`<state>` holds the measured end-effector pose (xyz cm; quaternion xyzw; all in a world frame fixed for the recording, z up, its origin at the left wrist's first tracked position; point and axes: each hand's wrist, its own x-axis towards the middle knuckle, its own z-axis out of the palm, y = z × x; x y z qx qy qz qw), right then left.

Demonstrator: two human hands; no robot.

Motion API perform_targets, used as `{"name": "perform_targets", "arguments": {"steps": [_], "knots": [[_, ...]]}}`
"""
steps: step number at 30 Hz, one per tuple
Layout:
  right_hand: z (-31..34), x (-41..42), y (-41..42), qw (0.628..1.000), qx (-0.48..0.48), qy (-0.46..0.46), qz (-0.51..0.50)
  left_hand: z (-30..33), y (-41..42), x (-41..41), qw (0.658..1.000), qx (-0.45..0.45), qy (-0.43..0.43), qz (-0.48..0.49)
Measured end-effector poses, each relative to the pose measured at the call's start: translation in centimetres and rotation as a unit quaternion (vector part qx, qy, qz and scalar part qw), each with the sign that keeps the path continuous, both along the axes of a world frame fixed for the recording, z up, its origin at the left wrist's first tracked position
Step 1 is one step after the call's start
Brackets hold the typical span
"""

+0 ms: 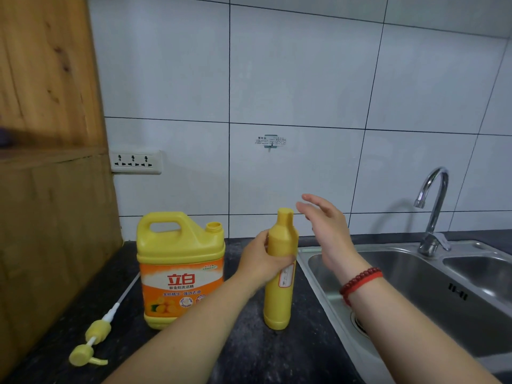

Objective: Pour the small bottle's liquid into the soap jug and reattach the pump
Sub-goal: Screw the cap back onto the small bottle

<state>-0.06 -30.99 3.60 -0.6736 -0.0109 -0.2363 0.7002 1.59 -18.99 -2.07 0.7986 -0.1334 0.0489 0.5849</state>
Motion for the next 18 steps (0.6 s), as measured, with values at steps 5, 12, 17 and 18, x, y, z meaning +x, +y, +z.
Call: {"name": "perform_targets", "arguments": {"steps": [5,12,17,18], "knots": [[-1.6,-1.1,-1.6,0.999,0.028,0.009,-0.013,0.3,-0.1,-0.6,1.0,-0.011,-0.018,-0.011],[-2.9,-2.5,-2.2,0.998,0.052,0.018,-0.03,1.1,0.5,-1.5,0.999,0.026,-0.016,0.014],[-2.6,-4.0,-1.9,0.997,0.06,0.011,-0.043,1.7,1.8,-2.5,0.999,0.04,-0.027,0.027],[-2.5,-4.4,-1.8,0.997,0.064,0.006,-0.047,1.9,2.2,-2.8,0.998,0.042,-0.034,0.029]]}}
